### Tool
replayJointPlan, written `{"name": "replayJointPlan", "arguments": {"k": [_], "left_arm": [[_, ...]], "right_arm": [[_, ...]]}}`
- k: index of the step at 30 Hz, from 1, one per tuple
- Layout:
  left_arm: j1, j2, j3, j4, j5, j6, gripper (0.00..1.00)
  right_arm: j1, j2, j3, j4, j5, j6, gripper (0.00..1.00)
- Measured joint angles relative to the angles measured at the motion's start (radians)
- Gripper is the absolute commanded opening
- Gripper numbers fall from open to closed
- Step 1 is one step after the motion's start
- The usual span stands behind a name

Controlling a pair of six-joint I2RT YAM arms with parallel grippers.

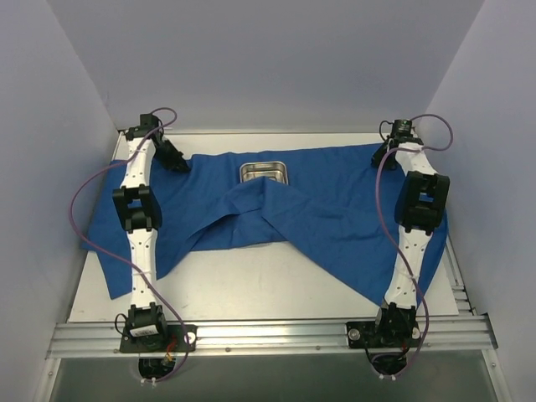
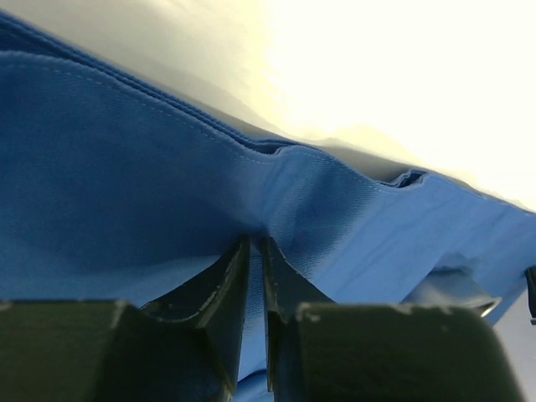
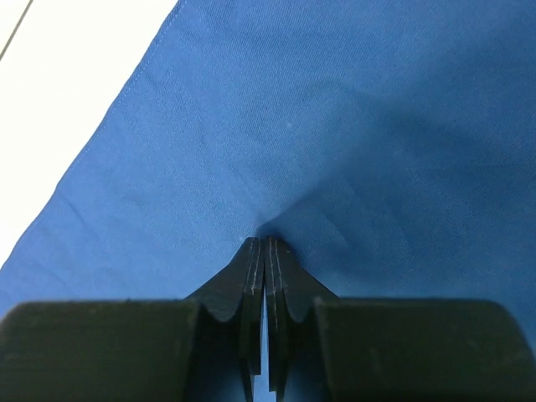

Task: Open and lay out the surgical kit
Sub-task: Open the surgical kit at the center of the board.

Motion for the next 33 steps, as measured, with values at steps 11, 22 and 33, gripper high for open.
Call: {"name": "replayJointPlan", "arguments": {"k": [11, 22, 33], "left_arm": [[0.004, -0.177, -0.266, 0.151, -0.077, 0.0, 0.44], [0.21, -0.353, -0.367, 0.224, -0.201, 0.05, 0.43], [0.259, -0.179, -0.221, 0.121, -0.234, 0.121, 0.31]], "right_arm": [[0.028, 0.079, 0.172, -0.078, -0.024, -0.127, 0.0], [0.14, -0.005, 0.177, -0.089, -0.089, -0.08, 0.02], [0.148, -0.097, 0.02, -0.066, -0.122, -0.078, 0.01]]}}
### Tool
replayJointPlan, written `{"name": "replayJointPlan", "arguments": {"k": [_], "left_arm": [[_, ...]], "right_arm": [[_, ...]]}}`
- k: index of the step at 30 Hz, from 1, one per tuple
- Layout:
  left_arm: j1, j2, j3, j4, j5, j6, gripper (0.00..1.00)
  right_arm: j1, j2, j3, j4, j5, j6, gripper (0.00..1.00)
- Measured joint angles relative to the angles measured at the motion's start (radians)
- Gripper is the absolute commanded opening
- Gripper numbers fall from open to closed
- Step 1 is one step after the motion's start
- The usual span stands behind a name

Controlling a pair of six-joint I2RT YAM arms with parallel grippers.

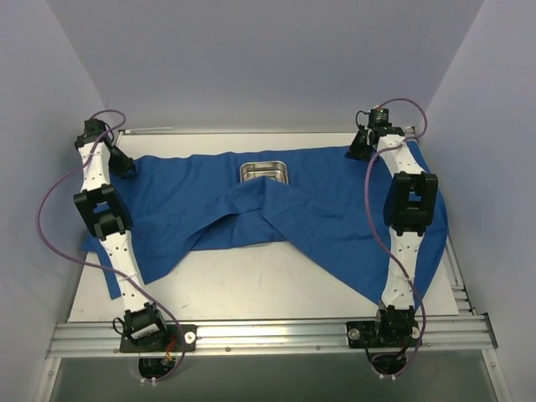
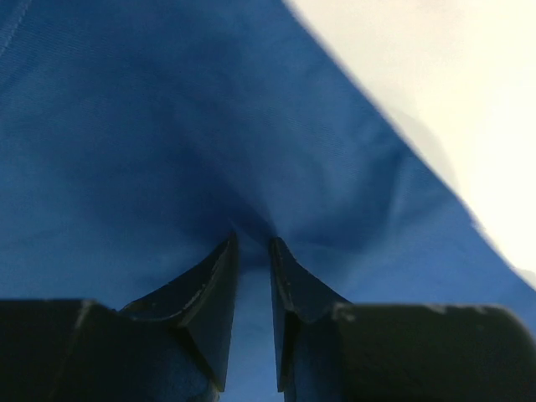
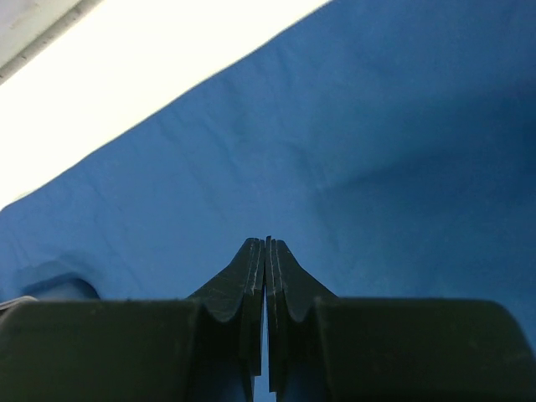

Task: Open and lay out the surgical kit
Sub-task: Open the surgical kit at the center of the board.

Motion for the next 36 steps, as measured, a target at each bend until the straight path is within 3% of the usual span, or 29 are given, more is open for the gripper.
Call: {"name": "replayJointPlan", "arguments": {"k": [4, 13, 17, 20, 21, 24, 30, 32, 34, 35, 36], "left_arm": [[0.002, 0.073, 0.105, -0.084, -0.06, 0.031, 0.31], [-0.007, 0.059, 0.082, -0.11, -0.259, 0.158, 0.31], [-0.017, 0.043, 0.079, -0.125, -0.338, 0.191, 0.41], [-0.022, -0.002, 0.079, -0.136, -0.34, 0.19, 0.44], [-0.023, -0.028, 0.079, -0.14, -0.33, 0.185, 0.44], [-0.032, -0.158, 0.018, -0.132, -0.272, 0.162, 0.44], [-0.11, -0.45, -0.283, -0.077, -0.164, 0.127, 0.34], [-0.168, -0.493, -0.382, -0.039, -0.125, 0.118, 0.34], [-0.235, -0.509, -0.477, -0.01, -0.085, 0.111, 0.34], [-0.275, -0.509, -0.526, 0.006, -0.063, 0.107, 0.34], [-0.307, -0.502, -0.558, 0.014, -0.043, 0.103, 0.34]], "right_arm": [[-0.009, 0.0, -0.019, -0.005, 0.0, -0.005, 0.01], [-0.006, -0.021, -0.038, -0.019, 0.008, -0.019, 0.01], [0.005, -0.052, -0.038, -0.047, 0.008, -0.024, 0.05], [0.029, -0.092, -0.038, -0.09, 0.006, -0.034, 0.16], [0.04, -0.108, -0.038, -0.108, 0.004, -0.039, 0.26], [0.079, -0.169, -0.049, -0.161, -0.013, -0.062, 0.4], [0.172, -0.325, -0.165, -0.251, -0.126, -0.133, 0.47], [0.208, -0.379, -0.236, -0.258, -0.148, -0.143, 0.47], [0.241, -0.44, -0.334, -0.261, -0.163, -0.137, 0.37], [0.257, -0.478, -0.405, -0.248, -0.174, -0.127, 0.28], [0.266, -0.513, -0.472, -0.233, -0.181, -0.113, 0.06]]}}
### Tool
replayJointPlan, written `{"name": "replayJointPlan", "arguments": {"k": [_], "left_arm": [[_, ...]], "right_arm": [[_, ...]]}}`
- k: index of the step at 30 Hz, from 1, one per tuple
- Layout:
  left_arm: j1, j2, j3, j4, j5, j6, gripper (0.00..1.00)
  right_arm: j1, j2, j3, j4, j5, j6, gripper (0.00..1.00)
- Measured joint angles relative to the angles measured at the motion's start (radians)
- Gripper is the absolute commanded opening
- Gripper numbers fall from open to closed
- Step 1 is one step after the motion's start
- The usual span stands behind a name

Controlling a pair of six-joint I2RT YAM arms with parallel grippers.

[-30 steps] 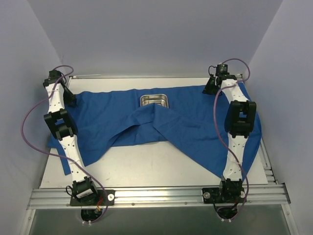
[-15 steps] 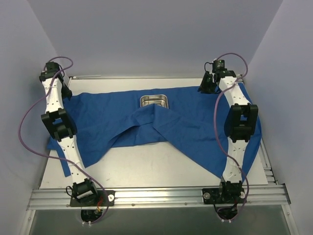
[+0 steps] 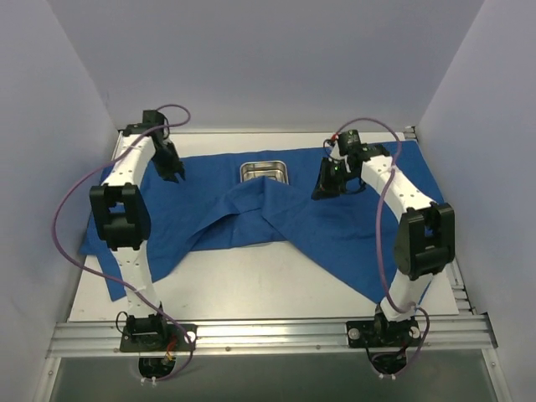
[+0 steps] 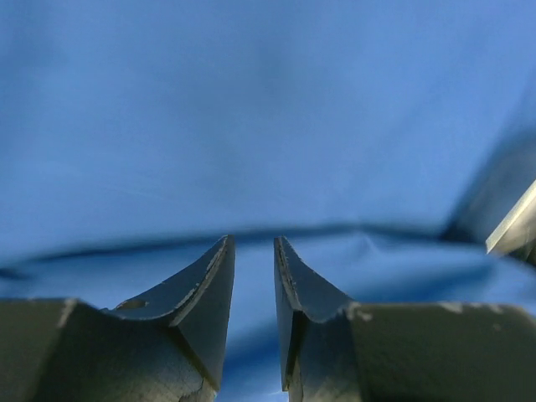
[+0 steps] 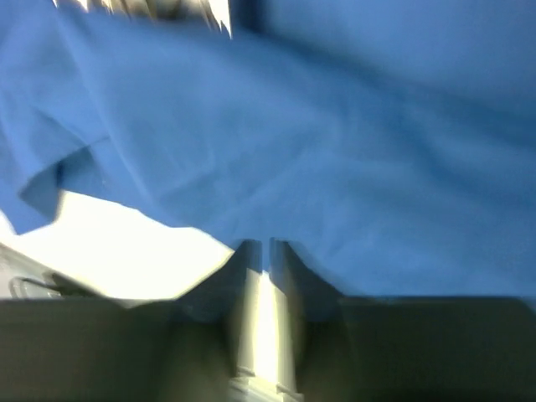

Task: Open and lay out the surgical kit
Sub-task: Open the surgical kit at the center of the board.

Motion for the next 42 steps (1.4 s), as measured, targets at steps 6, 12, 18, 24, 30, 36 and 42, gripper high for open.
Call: {"name": "replayJointPlan", "arguments": {"k": [6, 12, 18, 24, 30, 36, 42], "left_arm": [[-0.087, 0.123, 0.049, -0.001, 0.13, -0.027, 0.28], [-0.079, 0.272, 0.135, 0.015, 0.176, -0.047, 0.26], [-0.073, 0.31, 0.135, 0.026, 0.2, -0.052, 0.26], [-0.069, 0.323, 0.151, 0.02, 0.206, -0.071, 0.26], [-0.059, 0.325, 0.15, 0.019, 0.219, -0.081, 0.26], [-0.033, 0.33, 0.151, 0.015, 0.234, -0.073, 0.3], [-0.012, 0.275, 0.096, 0.018, 0.198, -0.004, 0.52]], "right_arm": [[0.002, -0.105, -0.267, 0.058, -0.021, 0.088, 0.0], [0.041, -0.128, -0.476, 0.138, 0.036, 0.112, 0.0], [0.083, -0.22, -0.671, 0.204, 0.129, 0.203, 0.0], [0.115, -0.233, -0.727, 0.217, 0.206, 0.287, 0.0], [0.149, -0.245, -0.73, 0.207, 0.276, 0.324, 0.0], [0.153, -0.361, -0.822, 0.128, 0.296, 0.339, 0.01], [0.16, -0.392, -0.594, -0.103, 0.322, 0.243, 0.4]]}}
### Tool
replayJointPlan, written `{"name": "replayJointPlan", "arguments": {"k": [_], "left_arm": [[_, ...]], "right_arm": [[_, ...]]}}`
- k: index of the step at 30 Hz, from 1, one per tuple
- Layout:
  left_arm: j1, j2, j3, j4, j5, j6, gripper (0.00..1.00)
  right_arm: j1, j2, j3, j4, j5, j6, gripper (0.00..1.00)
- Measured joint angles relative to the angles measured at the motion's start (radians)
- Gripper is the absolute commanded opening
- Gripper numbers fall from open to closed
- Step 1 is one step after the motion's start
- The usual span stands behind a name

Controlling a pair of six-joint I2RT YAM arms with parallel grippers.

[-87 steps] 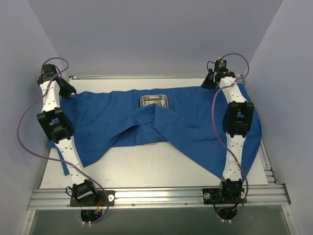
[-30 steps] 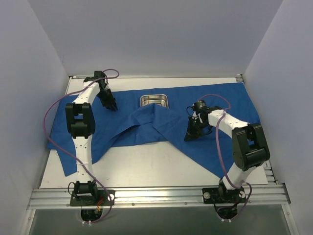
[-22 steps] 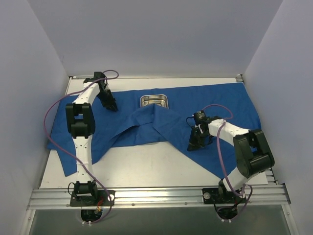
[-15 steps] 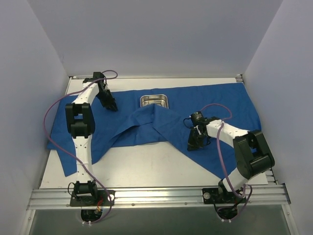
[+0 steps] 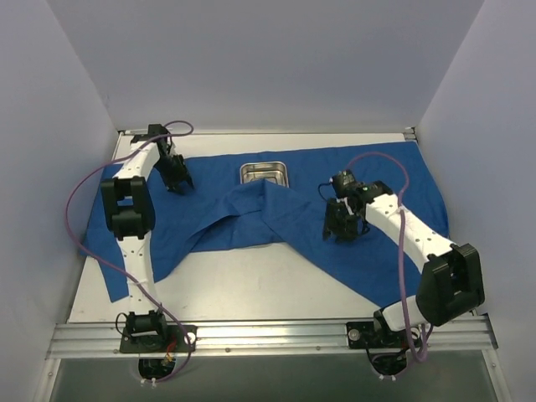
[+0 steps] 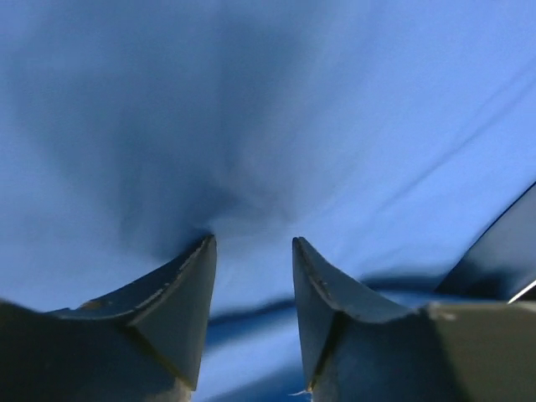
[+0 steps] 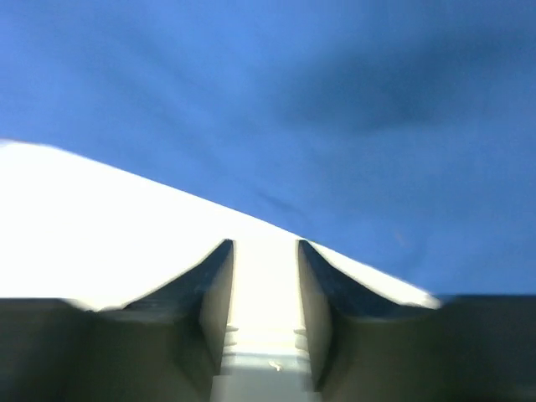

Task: Open and lay out the surgical kit
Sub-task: Open the surgical kit at the center of the board.

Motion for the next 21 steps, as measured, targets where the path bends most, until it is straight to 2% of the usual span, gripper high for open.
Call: {"name": "replayJointPlan", "arguments": {"k": [4, 5, 8, 11, 14, 17, 21], "left_arm": [[-0.011, -0.131, -0.14, -0.001, -0.03, 0.044, 0.62], [-0.018, -0.185, -0.187, 0.008, -0.034, 0.053, 0.69], [-0.056, -0.359, -0.318, 0.039, -0.025, 0.085, 0.72], [-0.12, -0.528, -0.415, 0.071, -0.013, 0.13, 0.73], [-0.196, -0.627, -0.474, 0.106, -0.011, 0.183, 0.73], [-0.257, -0.645, -0.522, 0.132, -0.016, 0.225, 0.74], [-0.3, -0.587, -0.534, 0.14, -0.021, 0.245, 0.75]], "right_arm": [[0.003, 0.053, 0.296, 0.037, -0.002, -0.105, 0.48], [0.005, 0.081, 0.344, 0.05, -0.005, -0.126, 0.5], [0.005, 0.185, 0.438, 0.066, -0.021, -0.175, 0.5], [0.005, 0.285, 0.48, 0.068, -0.046, -0.211, 0.5], [0.005, 0.319, 0.481, 0.067, -0.074, -0.234, 0.5], [0.005, 0.314, 0.481, 0.069, -0.091, -0.253, 0.5], [-0.004, 0.293, 0.468, 0.085, -0.108, -0.265, 0.5]]}}
